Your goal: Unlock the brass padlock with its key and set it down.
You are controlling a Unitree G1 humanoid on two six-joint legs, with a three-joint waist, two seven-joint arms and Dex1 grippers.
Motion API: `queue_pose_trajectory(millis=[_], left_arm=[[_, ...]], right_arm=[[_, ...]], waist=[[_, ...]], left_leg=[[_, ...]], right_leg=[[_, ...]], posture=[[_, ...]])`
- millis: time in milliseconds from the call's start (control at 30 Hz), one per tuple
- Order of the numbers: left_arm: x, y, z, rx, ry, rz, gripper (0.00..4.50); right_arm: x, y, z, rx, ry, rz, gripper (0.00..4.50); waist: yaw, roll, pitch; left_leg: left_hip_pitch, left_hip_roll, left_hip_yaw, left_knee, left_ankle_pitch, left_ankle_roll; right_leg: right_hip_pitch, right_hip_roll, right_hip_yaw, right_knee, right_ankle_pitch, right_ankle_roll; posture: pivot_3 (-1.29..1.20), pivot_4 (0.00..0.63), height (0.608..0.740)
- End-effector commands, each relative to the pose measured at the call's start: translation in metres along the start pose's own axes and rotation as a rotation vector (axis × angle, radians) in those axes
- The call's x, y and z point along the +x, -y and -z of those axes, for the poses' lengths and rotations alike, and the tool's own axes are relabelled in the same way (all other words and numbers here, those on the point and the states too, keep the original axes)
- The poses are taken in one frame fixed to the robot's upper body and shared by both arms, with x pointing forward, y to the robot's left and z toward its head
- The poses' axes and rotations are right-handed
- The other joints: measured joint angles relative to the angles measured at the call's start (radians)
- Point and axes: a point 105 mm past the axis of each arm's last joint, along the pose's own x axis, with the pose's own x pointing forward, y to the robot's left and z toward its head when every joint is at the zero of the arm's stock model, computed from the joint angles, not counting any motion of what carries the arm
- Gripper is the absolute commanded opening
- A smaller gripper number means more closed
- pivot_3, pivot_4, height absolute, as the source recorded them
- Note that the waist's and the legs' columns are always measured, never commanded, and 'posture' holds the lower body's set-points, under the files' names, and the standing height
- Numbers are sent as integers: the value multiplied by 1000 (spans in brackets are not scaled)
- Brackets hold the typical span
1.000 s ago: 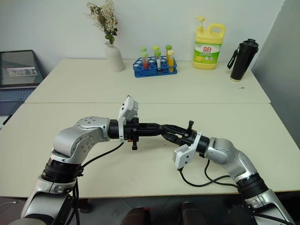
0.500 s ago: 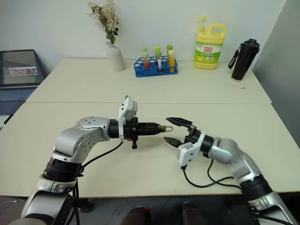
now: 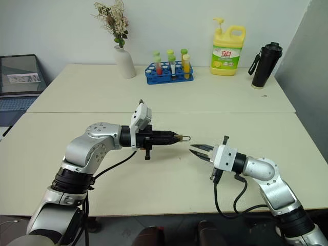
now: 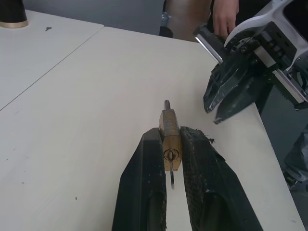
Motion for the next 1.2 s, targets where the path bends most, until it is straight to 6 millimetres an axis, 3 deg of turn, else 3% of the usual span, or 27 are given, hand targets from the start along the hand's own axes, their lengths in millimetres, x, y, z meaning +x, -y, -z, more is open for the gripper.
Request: queue_pose_trajectory(millis=[33, 433, 1200], left_arm=[[2, 4, -15, 70, 17, 27, 158], [-2, 15, -14, 80, 13, 53, 158], [-8, 17, -19, 70, 24, 56, 158]], right_arm=[[4, 7, -17, 25, 52, -6, 0], [19, 24, -26, 50, 89, 8, 0], [17, 28, -10, 17, 43, -28, 0]], waist=[[1, 0, 0], [2, 0, 1], [1, 0, 2]], left_leg=[[0, 0, 0, 0, 0, 0], [-1, 0, 0, 0, 0, 0], [-1, 1, 0, -1, 0, 0]], right_leg=[[0, 0, 0, 0, 0, 0], [0, 0, -1, -1, 0, 0], [0, 0, 0, -2, 0, 0]], posture=[[0, 150, 740], [0, 150, 740], [0, 150, 740]])
